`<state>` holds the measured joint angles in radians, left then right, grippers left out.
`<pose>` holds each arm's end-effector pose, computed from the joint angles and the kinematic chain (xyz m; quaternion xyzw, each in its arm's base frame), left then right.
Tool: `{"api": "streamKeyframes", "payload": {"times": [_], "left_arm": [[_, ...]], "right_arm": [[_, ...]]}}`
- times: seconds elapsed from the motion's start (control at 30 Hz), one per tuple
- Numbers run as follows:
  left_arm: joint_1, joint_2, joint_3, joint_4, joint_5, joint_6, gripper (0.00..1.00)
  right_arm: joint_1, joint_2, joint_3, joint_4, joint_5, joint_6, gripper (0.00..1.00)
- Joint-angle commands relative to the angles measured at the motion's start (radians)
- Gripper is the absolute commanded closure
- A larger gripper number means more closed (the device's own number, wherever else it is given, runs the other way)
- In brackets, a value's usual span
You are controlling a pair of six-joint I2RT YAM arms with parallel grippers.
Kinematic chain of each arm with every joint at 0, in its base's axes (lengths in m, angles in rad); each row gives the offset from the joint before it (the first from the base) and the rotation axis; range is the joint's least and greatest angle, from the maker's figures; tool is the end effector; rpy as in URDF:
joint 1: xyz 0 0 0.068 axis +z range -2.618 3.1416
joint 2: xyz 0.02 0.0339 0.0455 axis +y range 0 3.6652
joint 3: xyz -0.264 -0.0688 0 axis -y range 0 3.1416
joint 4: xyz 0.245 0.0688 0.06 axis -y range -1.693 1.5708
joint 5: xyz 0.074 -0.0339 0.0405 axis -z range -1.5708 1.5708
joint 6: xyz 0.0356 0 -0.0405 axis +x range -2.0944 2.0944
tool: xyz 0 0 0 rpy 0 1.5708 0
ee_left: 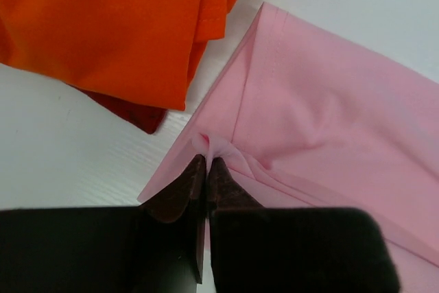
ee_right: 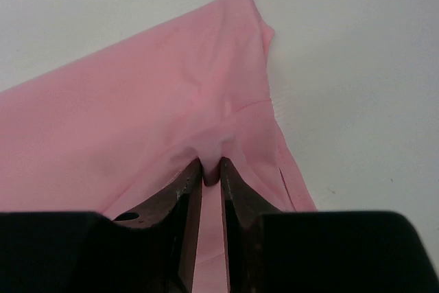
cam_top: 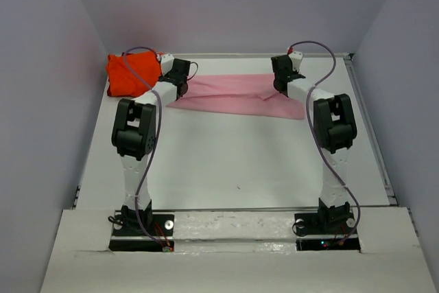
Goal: Fold and stack the t-shirts
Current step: Fold the 1/3-folded T-shirt at the center of the board.
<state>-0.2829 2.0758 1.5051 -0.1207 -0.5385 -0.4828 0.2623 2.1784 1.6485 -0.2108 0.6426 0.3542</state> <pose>0.4534 -0.1128 0.1960 -0.1997 0.8566 0.0700 0.4705 0.4769 0.1060 0.1890 0.1671 0.8615 -0.1593 0.4522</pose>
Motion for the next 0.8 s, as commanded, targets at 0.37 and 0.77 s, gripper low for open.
{"api": "streamKeyframes", "payload": {"times": [0.37, 0.77], "left_arm": [[0.021, -0.198, 0.162, -0.025, 0.075, 0.133, 0.46], [0.013, -0.641, -0.179, 0.114, 0.213, 0.15, 0.38]], "right_arm": [[-0.011, -0.124, 0.045, -0.012, -0.132, -0.078, 0.43], [0.057, -0.209, -0.085, -0.022, -0.385, -0.067, 0.43]]}}
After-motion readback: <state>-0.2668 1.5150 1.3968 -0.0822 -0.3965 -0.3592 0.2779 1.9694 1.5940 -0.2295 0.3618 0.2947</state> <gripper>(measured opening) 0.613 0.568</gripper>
